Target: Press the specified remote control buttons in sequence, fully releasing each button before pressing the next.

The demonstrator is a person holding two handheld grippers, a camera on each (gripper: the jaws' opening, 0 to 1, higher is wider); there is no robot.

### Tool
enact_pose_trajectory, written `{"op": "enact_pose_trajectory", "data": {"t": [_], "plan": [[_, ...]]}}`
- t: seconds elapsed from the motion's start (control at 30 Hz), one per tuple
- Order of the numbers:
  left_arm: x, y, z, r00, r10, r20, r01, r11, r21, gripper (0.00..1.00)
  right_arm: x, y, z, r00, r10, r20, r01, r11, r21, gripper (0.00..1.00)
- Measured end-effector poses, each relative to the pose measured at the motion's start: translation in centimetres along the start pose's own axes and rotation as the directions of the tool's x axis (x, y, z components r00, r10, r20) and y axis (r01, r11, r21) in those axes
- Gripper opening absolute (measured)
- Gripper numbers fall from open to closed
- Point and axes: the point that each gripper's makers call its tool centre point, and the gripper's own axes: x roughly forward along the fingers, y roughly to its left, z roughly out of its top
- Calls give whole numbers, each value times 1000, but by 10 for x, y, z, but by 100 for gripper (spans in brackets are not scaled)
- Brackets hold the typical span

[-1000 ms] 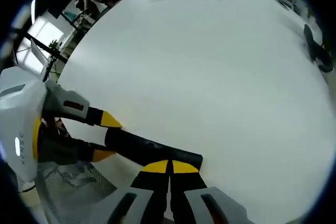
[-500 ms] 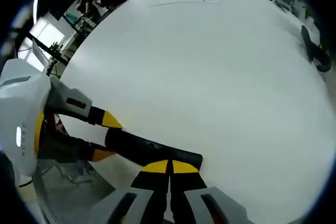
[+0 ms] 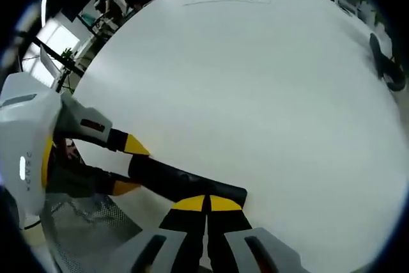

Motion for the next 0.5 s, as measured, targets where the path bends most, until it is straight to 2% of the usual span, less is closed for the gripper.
{"op": "enact_pose_trajectory", "data": {"t": [0.07, 0.17, 0.33, 0.5], "plan": [[0, 0, 0, 1000, -5, -3, 5, 1000, -1, 24, 0, 0, 0, 1000, 4, -15, -4, 999, -38, 0], [-1, 0, 1, 1000, -11, -6, 11, 1000, -4, 24, 0, -1, 2, 1000, 2, -24, -2, 1000, -29, 0], [-1, 0, 0, 1000, -12, -2, 12, 1000, -5, 24, 1, -5, 9, 1000, -25, -2, 24, 999, -48, 0], [-1, 0, 1, 1000, -15, 5, 15, 1000, -16, 24, 1, 1, 14, 1000, 13, 6, -13, 1000, -23, 0]]}}
